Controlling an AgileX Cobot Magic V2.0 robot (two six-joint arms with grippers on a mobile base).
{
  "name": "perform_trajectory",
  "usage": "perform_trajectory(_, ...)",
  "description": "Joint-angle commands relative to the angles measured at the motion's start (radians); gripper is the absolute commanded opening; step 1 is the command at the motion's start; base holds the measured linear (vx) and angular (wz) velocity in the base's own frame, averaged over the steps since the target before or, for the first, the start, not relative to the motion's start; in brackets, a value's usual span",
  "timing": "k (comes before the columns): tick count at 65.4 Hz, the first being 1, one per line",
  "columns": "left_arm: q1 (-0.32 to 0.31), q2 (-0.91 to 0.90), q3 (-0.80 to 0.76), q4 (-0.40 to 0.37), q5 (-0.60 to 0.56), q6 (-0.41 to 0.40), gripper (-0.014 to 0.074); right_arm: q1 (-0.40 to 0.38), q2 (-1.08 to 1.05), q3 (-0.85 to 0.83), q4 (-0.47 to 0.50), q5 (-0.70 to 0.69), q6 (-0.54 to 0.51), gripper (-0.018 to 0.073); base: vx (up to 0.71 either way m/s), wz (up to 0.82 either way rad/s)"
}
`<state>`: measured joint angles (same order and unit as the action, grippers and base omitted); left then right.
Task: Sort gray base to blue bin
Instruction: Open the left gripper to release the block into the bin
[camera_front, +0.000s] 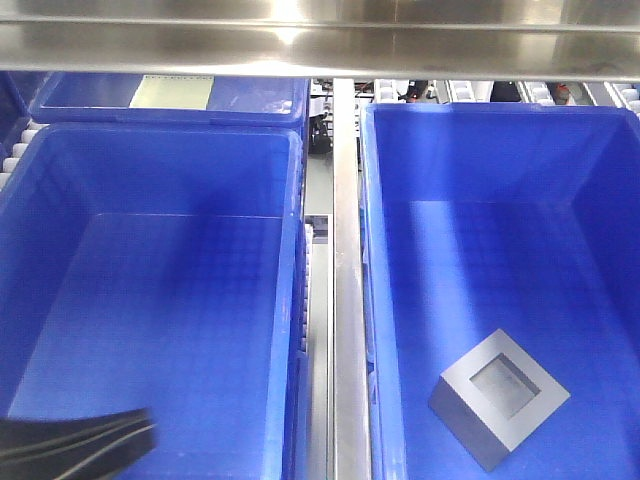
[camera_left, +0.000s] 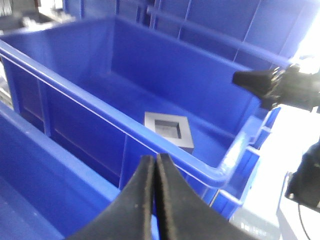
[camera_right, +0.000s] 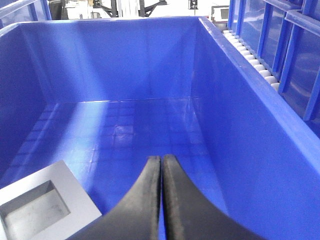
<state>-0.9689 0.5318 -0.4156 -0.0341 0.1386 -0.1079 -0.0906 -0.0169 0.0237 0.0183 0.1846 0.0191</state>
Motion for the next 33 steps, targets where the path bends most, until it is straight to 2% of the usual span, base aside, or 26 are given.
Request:
perform_trajectory(1,-0.002,-0.061,-0.004,-0.002,-0.048,-0.013,-0.0008,0.0,-0.002,0.006,-0.006,-0.037,-0.006,-0.0005,0.0,0.0)
perform_trajectory(7,-0.002,-0.096,-0.003,-0.002,-0.023,-0.013,-0.0008,0.0,-0.002,0.006,-0.006,-0.037,-0.006,-0.0005,0.0,0.0)
perform_trajectory(33,-0.002,-0.102,0.006,0.0,-0.043,-0.007,-0.0008,0.0,-0.002,0.006,-0.006,-0.037,-0.006,-0.0005,0.0,0.0)
